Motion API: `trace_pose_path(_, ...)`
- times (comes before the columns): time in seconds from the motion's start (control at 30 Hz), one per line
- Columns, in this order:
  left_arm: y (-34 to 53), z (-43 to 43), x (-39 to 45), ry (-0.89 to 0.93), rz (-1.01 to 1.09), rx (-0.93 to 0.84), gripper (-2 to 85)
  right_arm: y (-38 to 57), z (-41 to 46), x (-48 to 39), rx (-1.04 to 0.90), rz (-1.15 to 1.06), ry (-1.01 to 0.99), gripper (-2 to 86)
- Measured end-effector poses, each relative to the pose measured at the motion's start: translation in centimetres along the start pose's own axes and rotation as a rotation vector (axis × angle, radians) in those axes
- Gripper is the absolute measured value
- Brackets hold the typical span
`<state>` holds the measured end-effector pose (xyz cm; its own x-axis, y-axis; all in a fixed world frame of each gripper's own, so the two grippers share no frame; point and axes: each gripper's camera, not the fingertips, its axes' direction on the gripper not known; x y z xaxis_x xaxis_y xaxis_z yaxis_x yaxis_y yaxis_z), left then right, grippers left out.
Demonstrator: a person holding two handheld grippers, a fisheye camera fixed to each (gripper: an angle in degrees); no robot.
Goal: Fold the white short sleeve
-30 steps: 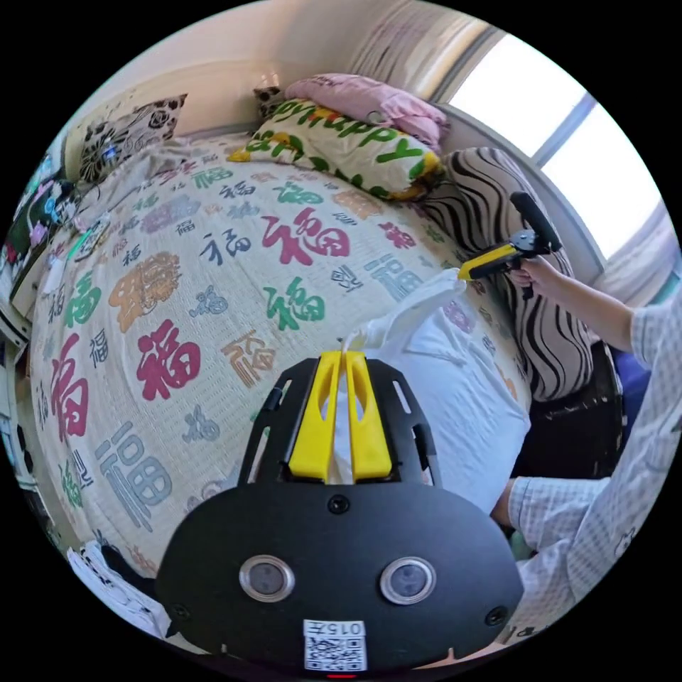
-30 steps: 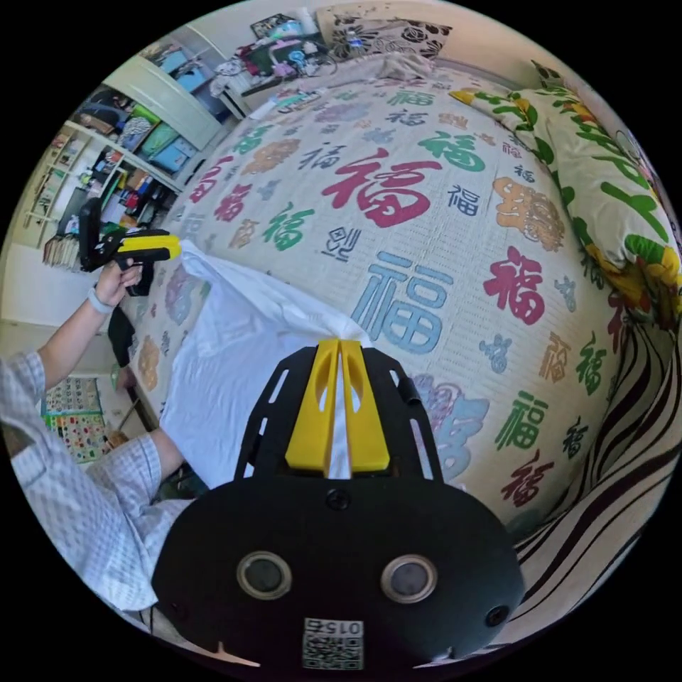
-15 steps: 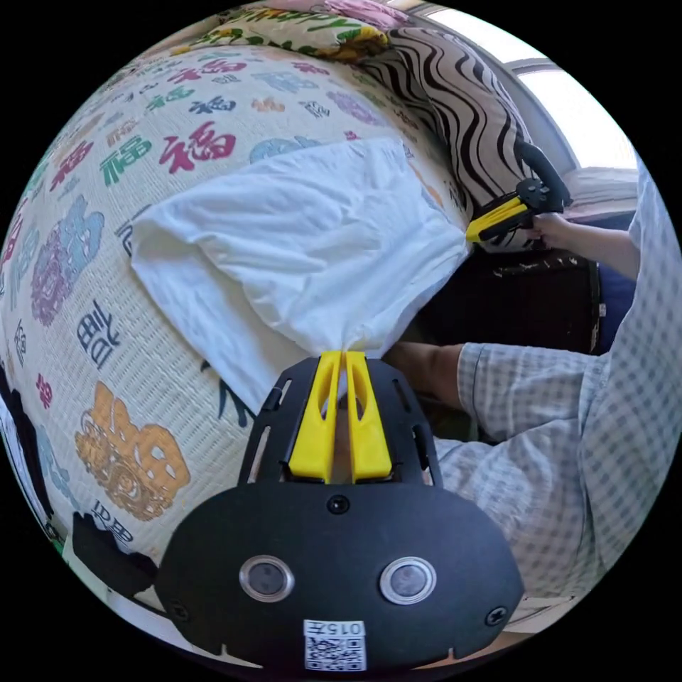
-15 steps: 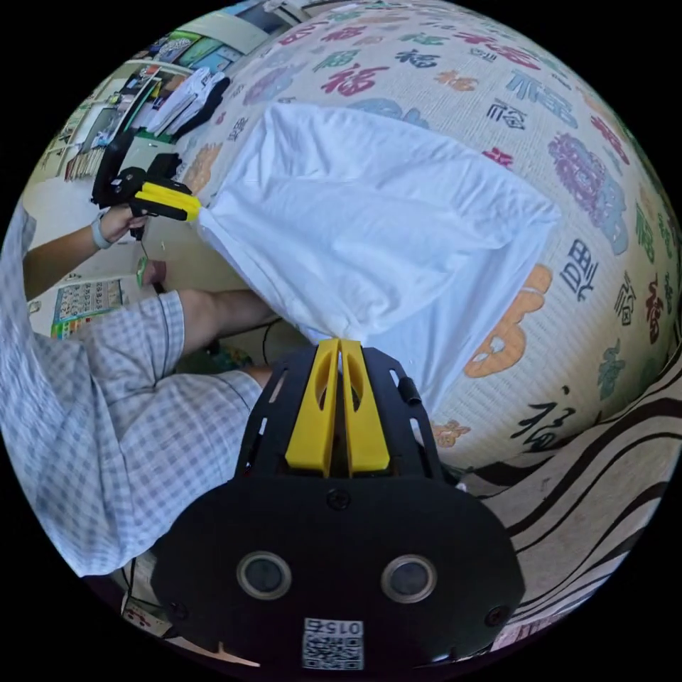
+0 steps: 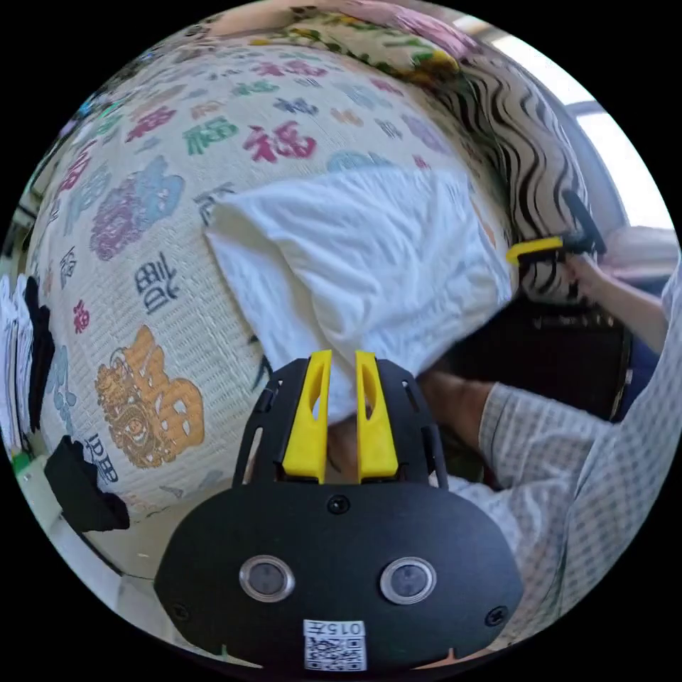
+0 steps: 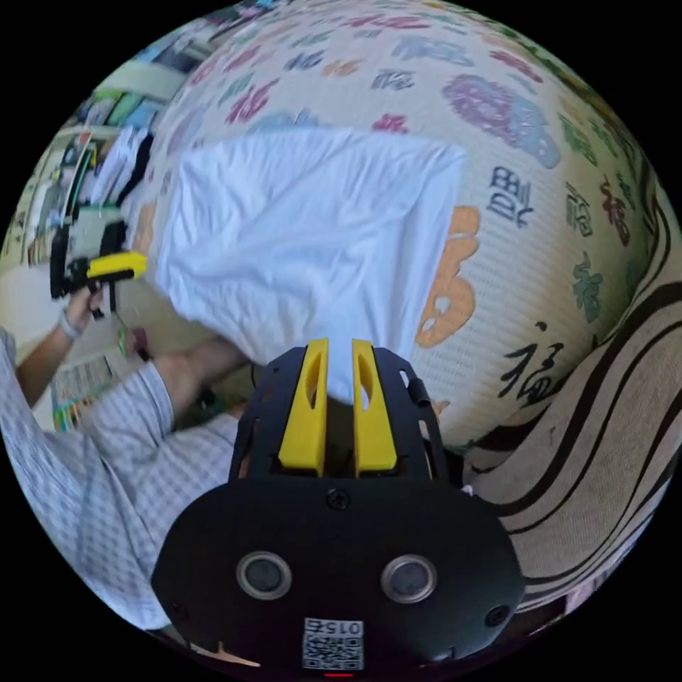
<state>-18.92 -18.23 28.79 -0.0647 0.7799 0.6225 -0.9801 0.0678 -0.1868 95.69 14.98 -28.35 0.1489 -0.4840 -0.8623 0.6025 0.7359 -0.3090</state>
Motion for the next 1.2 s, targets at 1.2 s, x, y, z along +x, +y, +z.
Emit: trace_pose_path(1.2, 2.0, 2.1, -8.9, 0.373, -0.473, -0.029, 2.1, -8.5, 7.3, 7.5, -0.119, 0.276, -0.427, 4.4)
